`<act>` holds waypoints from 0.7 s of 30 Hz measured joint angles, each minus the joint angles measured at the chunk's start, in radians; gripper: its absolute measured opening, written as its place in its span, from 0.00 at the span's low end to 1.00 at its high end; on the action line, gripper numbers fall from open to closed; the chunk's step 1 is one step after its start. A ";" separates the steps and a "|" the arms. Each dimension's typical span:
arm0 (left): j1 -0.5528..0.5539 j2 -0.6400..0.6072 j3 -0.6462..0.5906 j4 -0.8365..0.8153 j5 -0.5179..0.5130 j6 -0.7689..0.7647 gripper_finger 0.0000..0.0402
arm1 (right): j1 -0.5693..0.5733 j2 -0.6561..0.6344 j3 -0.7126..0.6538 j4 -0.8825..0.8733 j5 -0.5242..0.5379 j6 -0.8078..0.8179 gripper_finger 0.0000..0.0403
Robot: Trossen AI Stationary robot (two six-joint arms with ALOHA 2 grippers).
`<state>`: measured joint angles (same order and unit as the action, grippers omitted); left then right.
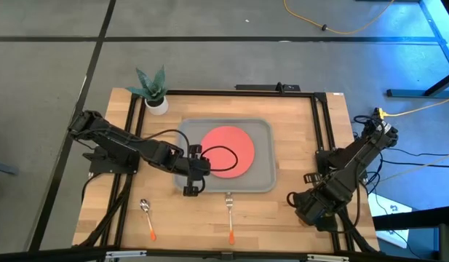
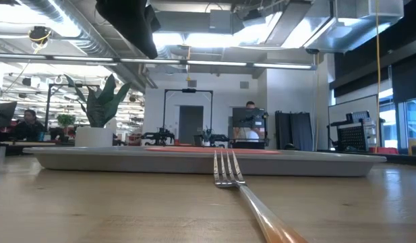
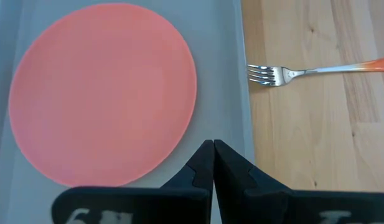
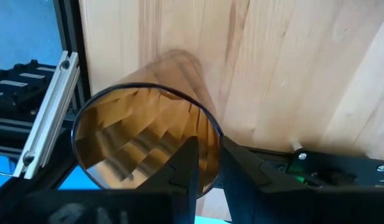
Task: Pick and place plate/cup/fork/spoon on tray
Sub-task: Put the brown glass on the top right side of the gray tray
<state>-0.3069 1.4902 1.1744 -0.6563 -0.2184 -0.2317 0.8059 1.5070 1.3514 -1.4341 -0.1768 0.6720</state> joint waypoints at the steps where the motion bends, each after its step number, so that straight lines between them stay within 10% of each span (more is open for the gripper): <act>1: 0.000 0.000 0.000 0.000 0.000 0.000 0.00 | 0.000 0.000 0.001 -0.001 0.000 -0.001 0.16; 21: -0.001 0.000 0.000 0.000 0.000 -0.002 0.00 | 0.000 -0.002 -0.064 0.030 -0.011 0.000 0.16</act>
<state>-0.3077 1.4902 1.1744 -0.6563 -0.2184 -0.2337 0.8055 1.5055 1.2876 -1.4043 -0.1875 0.6725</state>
